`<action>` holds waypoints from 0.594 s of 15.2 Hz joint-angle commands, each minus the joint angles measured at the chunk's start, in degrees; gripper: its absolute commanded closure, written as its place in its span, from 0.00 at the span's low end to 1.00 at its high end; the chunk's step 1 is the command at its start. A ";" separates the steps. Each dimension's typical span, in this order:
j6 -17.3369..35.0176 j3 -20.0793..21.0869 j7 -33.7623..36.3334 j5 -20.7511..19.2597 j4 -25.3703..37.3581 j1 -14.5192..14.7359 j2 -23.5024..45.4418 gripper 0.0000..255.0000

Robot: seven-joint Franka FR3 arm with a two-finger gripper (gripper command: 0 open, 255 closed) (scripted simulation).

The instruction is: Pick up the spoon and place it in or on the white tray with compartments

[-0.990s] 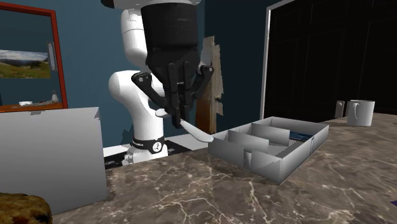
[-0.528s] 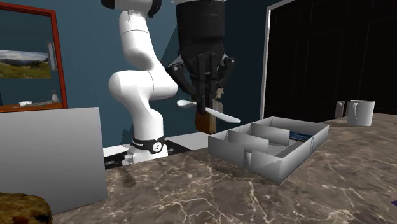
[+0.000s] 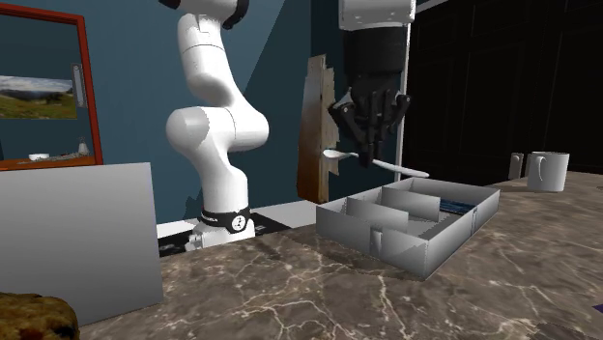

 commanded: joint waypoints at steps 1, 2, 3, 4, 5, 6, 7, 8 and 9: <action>0.23 2.02 2.84 1.20 0.53 1.38 0.29 1.00; 0.51 2.99 4.14 1.77 0.90 2.04 0.70 1.00; 0.79 3.94 5.45 2.32 1.33 2.70 1.17 1.00; 1.07 4.89 6.75 2.83 1.83 3.36 1.71 1.00; 1.36 5.82 8.05 3.32 2.39 4.01 2.30 1.00; 1.64 6.75 9.35 3.78 3.02 4.63 2.96 1.00; 1.92 7.69 10.64 4.21 3.71 5.23 3.67 1.00; 2.20 8.61 11.93 4.60 4.47 5.82 4.43 1.00; 2.47 9.51 13.23 4.95 5.29 6.40 5.25 1.00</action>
